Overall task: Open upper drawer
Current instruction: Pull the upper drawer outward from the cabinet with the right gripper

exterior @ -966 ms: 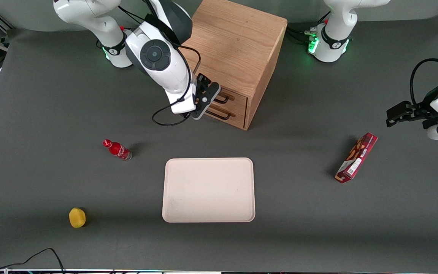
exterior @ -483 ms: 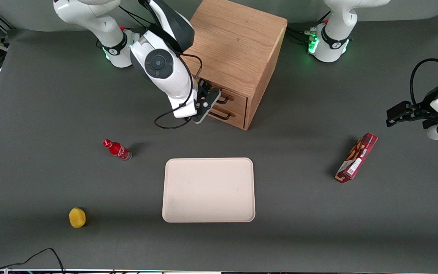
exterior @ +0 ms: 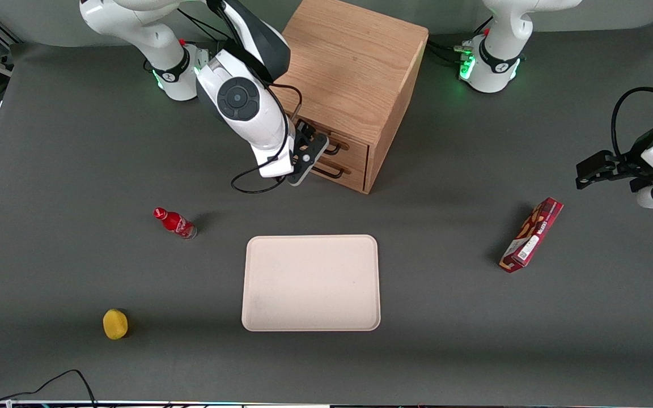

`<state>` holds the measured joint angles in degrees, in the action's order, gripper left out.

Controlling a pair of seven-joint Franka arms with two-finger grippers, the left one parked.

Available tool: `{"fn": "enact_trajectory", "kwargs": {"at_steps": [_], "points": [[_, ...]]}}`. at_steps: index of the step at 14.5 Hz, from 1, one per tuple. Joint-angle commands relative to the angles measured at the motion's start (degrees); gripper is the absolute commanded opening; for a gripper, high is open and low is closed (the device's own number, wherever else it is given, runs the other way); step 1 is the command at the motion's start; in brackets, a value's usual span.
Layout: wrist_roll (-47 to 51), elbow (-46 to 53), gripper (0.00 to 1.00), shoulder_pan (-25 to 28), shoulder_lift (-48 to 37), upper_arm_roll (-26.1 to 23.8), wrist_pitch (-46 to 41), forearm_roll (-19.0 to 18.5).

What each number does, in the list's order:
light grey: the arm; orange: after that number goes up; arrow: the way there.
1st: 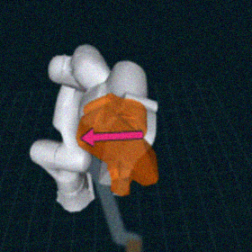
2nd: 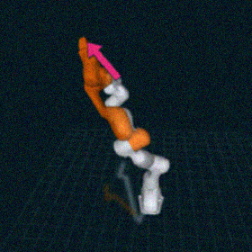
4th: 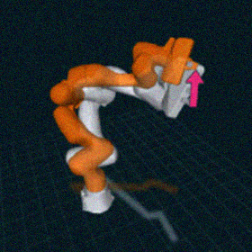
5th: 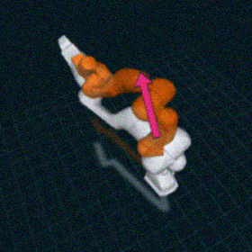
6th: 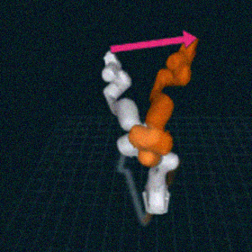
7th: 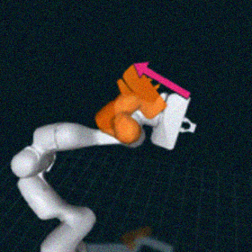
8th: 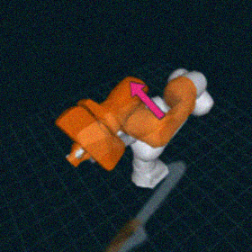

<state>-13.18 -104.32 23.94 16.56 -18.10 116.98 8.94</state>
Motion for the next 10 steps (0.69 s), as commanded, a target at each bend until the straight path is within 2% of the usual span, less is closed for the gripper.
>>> {"fn": "enact_trajectory", "kwargs": {"at_steps": [1,10], "points": [[-2.2,0.6,1.00,-2.1,0.0,-0.2,0.7,0.0],[-3.9,7.9,1.00,-4.8,4.3,0.6,-0.2,-0.6]]}}
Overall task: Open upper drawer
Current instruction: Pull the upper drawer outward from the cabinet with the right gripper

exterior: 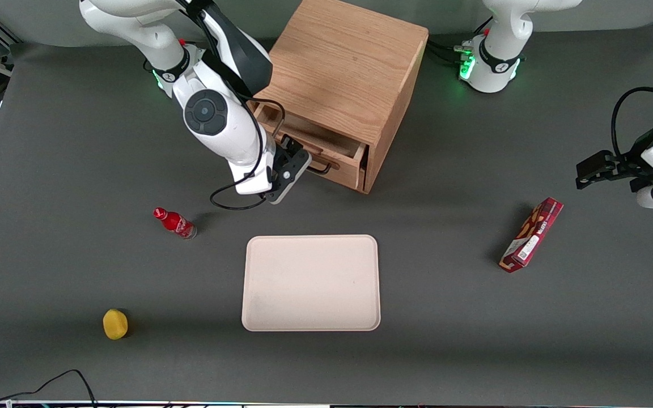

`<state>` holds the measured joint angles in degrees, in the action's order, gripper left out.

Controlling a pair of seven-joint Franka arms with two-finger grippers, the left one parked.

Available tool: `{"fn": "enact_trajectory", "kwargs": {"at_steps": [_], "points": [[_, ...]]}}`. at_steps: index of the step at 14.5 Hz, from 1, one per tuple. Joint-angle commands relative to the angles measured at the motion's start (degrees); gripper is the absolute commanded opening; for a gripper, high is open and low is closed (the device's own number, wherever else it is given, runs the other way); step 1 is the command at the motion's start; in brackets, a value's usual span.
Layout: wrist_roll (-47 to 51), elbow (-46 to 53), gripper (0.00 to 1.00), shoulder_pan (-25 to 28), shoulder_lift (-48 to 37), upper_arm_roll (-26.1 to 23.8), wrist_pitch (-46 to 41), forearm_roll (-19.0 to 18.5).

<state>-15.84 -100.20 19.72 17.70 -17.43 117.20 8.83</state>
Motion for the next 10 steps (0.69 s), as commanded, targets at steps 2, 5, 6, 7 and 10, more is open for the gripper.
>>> {"fn": "enact_trajectory", "kwargs": {"at_steps": [2,5,6,7,10], "points": [[-1.2,5.4,1.00,-0.7,4.5,-0.1,-0.4,-0.6],[-1.3,6.9,1.00,-1.9,6.1,-0.1,-0.4,-2.3],[-1.6,7.4,1.00,-2.4,6.3,-0.1,-0.4,-2.5],[-2.2,7.6,1.00,-2.8,6.6,-0.1,-0.4,-2.5],[-3.2,7.7,1.00,-3.5,7.0,-0.1,-0.3,-2.8]]}}
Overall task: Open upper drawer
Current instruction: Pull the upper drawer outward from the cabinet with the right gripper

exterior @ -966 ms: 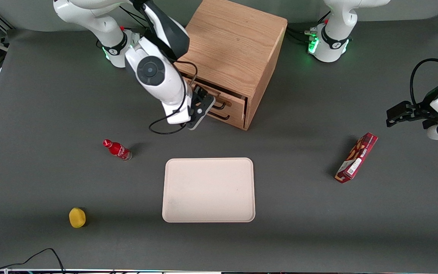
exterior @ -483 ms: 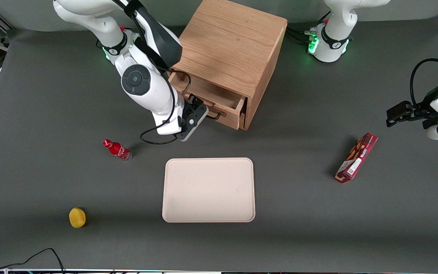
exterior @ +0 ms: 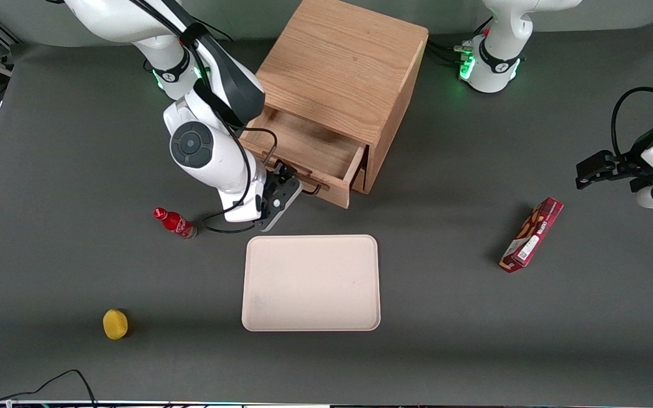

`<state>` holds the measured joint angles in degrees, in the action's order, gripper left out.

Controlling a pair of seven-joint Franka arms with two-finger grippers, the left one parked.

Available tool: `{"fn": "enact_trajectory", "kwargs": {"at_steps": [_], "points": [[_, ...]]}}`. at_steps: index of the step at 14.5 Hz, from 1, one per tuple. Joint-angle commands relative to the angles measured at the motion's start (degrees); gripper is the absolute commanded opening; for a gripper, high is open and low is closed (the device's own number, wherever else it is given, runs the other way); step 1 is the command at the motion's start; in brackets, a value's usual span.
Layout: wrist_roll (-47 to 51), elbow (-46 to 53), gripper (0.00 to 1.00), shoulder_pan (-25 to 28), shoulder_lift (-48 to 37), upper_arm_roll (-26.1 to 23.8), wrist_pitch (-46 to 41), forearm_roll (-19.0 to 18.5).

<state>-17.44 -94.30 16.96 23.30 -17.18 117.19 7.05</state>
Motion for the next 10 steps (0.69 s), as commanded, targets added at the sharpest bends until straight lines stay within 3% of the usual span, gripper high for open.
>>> {"fn": "enact_trajectory", "kwargs": {"at_steps": [1,10], "points": [[-1.7,2.4,1.00,-0.8,1.5,-0.3,-0.4,-1.2],[-3.6,8.1,1.00,-3.8,5.2,-0.3,-2.7,-3.6]]}}
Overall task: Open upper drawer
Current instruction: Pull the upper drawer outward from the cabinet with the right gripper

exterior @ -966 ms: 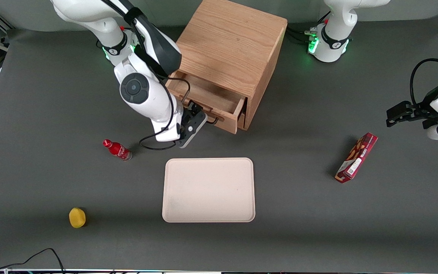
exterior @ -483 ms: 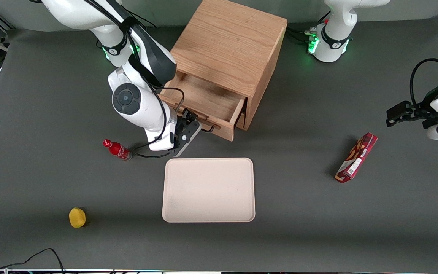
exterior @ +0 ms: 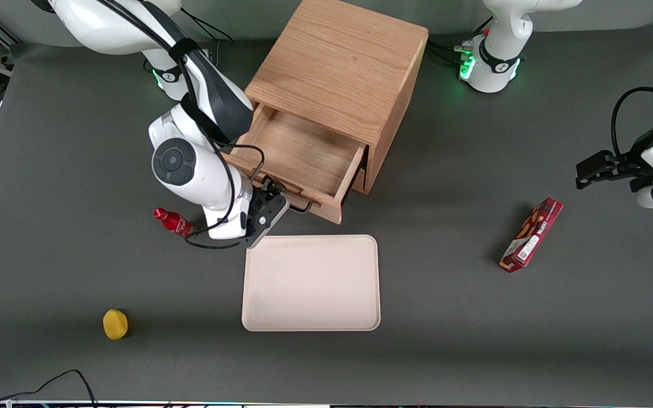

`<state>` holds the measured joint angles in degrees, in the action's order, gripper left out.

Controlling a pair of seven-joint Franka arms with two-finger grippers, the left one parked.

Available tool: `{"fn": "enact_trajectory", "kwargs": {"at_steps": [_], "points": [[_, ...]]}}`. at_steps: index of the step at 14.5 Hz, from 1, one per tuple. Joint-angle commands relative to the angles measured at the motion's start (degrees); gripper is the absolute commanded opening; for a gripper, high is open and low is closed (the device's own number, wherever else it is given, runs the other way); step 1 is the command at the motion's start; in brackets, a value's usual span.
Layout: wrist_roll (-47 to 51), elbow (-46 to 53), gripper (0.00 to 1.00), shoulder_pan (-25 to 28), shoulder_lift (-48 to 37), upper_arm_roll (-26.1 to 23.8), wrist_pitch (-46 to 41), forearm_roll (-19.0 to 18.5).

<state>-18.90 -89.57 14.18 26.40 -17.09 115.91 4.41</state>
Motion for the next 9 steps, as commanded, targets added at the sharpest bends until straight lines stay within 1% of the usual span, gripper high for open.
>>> {"fn": "enact_trajectory", "kwargs": {"at_steps": [1,3,5,9], "points": [[-2.5,3.7,1.00,-1.0,2.6,-0.3,-1.4,-1.1],[-3.2,4.4,1.00,-1.7,3.2,-0.2,-1.4,-1.2],[-3.4,5.1,1.00,-1.7,3.8,-0.2,-1.6,-2.5],[-3.5,7.0,1.00,-2.1,5.1,0.6,-1.7,-2.6]]}}
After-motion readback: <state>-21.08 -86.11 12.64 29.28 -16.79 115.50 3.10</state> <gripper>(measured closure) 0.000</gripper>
